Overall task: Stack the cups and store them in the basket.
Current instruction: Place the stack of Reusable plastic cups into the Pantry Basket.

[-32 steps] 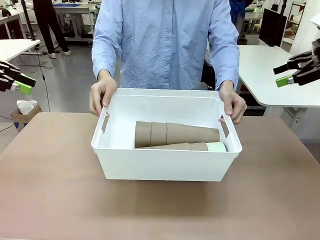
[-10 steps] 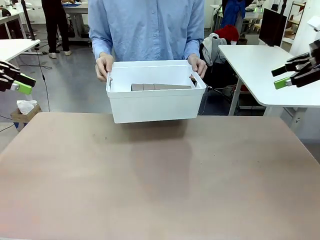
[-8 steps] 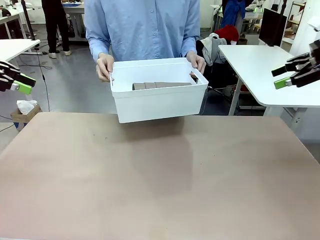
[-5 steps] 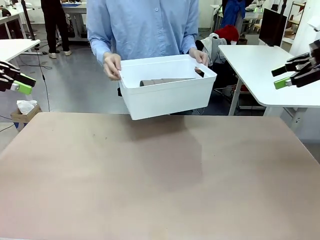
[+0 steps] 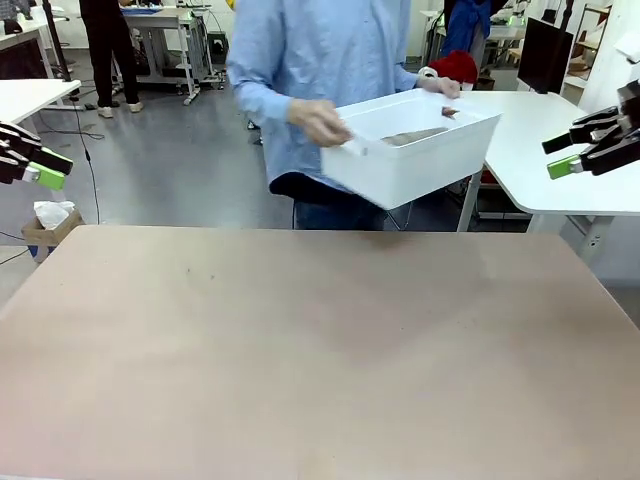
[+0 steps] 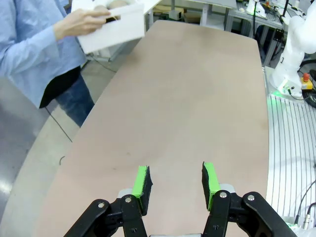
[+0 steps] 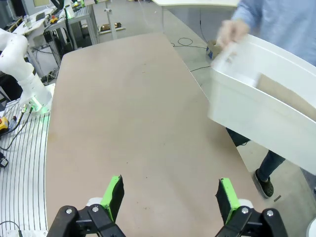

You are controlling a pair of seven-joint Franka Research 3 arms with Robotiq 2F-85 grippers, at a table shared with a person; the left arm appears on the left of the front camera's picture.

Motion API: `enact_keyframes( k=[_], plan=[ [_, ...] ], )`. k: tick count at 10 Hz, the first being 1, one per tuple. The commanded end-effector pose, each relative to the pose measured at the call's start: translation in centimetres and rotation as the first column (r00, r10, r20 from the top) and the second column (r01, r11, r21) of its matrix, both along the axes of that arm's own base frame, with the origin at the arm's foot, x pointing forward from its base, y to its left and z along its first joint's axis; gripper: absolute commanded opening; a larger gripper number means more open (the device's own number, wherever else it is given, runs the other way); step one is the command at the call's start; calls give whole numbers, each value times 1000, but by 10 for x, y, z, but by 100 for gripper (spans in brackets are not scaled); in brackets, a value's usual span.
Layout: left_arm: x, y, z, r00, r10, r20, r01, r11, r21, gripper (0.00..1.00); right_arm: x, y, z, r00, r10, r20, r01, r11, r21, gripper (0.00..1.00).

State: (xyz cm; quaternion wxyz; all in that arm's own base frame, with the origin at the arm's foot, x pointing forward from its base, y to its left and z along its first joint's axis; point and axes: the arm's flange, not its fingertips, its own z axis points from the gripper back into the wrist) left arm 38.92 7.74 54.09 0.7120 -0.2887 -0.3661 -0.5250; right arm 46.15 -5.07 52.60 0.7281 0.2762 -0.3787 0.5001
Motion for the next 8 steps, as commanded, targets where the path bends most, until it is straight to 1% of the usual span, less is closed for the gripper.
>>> enact_keyframes(
  k=[1, 8],
  plan=[
    [0, -2, 3, 1000, -1, 3, 1, 1000, -16, 56, 0, 0, 3, 1000, 1, -7, -1, 1000, 7, 100],
    [0, -2, 3, 1000, -1, 3, 1, 1000, -16, 56, 0, 0, 3, 1000, 1, -7, -1, 1000, 7, 100]
  ],
)
